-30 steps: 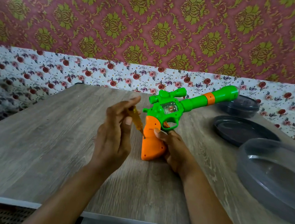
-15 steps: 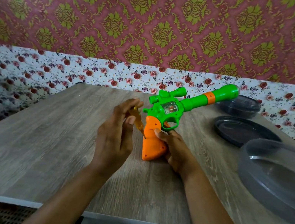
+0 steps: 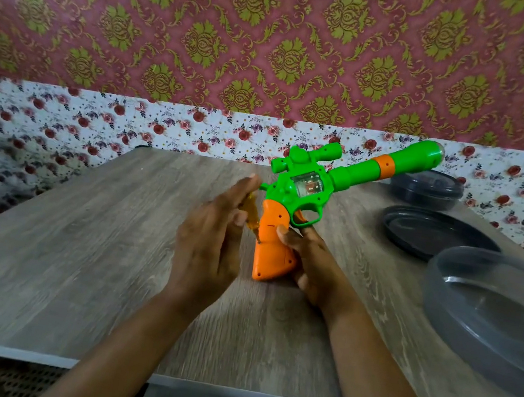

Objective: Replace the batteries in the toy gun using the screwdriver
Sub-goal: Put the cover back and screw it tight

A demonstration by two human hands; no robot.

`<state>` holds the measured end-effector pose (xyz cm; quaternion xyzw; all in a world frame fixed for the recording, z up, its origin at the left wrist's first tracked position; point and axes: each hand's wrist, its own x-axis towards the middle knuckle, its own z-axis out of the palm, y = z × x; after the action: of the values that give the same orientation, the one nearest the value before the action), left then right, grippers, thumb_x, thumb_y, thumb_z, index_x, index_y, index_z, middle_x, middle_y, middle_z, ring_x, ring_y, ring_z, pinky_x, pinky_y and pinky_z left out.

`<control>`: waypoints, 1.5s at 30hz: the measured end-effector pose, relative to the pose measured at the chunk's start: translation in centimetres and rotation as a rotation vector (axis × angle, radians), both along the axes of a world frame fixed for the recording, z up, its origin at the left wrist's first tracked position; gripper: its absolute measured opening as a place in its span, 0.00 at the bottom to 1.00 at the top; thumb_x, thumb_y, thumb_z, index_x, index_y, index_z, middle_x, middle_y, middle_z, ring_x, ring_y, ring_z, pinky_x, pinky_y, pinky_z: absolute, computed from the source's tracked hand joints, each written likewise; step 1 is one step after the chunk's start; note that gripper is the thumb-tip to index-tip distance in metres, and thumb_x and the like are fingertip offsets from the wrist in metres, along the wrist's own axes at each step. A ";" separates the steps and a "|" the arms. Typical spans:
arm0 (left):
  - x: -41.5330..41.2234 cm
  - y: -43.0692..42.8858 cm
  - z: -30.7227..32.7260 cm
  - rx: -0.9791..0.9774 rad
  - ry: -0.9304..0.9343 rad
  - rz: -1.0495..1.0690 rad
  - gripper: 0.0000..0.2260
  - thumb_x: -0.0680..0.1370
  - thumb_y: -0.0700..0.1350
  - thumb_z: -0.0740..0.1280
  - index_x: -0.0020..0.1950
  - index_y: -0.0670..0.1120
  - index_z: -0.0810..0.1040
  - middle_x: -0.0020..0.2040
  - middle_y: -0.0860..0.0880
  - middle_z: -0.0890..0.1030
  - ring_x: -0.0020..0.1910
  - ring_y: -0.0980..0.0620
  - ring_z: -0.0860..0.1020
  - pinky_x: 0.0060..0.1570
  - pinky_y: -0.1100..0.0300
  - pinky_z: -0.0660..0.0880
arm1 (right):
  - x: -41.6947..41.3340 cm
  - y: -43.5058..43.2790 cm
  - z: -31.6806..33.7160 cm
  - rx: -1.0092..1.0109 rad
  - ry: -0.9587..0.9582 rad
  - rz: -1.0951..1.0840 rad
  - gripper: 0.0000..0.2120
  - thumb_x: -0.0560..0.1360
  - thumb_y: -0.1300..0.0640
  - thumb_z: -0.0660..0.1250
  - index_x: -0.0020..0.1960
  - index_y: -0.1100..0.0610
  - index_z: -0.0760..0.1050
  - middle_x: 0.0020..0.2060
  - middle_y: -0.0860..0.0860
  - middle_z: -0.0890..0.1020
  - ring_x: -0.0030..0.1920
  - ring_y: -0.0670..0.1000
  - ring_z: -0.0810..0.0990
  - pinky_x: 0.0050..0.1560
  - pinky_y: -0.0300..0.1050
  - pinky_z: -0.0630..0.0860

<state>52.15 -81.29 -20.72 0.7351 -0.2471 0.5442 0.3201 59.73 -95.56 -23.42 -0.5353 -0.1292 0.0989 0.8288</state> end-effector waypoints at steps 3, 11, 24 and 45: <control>-0.1 0.0 0.3 0.018 -0.091 -0.023 0.13 0.81 0.46 0.57 0.63 0.44 0.71 0.57 0.49 0.77 0.53 0.61 0.76 0.52 0.69 0.71 | 0.1 0.0 0.0 -0.006 -0.001 -0.002 0.17 0.77 0.64 0.61 0.64 0.53 0.69 0.53 0.52 0.80 0.51 0.51 0.79 0.52 0.50 0.77; -0.1 0.1 0.1 -0.023 -0.156 0.014 0.11 0.80 0.42 0.59 0.62 0.44 0.70 0.55 0.51 0.79 0.50 0.53 0.79 0.49 0.64 0.74 | 0.4 -0.1 -0.4 0.004 -0.005 0.004 0.15 0.76 0.63 0.62 0.61 0.52 0.71 0.51 0.50 0.81 0.50 0.48 0.81 0.48 0.49 0.79; 0.2 0.3 0.1 0.013 -0.192 0.046 0.12 0.79 0.38 0.61 0.62 0.45 0.73 0.54 0.48 0.75 0.50 0.56 0.76 0.43 0.62 0.74 | 0.2 -0.1 -0.2 -0.006 -0.003 0.002 0.18 0.77 0.63 0.61 0.66 0.53 0.68 0.55 0.52 0.80 0.53 0.50 0.79 0.52 0.50 0.77; 0.0 -0.1 0.2 0.000 -0.138 0.052 0.15 0.80 0.38 0.57 0.66 0.39 0.69 0.60 0.46 0.77 0.50 0.54 0.77 0.49 0.64 0.71 | 0.1 -0.1 -0.1 0.011 -0.002 0.006 0.15 0.77 0.64 0.60 0.61 0.52 0.70 0.52 0.51 0.80 0.52 0.51 0.79 0.52 0.51 0.76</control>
<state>52.13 -81.42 -20.54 0.7020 -0.2495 0.6018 0.2879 59.82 -95.63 -23.50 -0.5304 -0.1324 0.1002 0.8313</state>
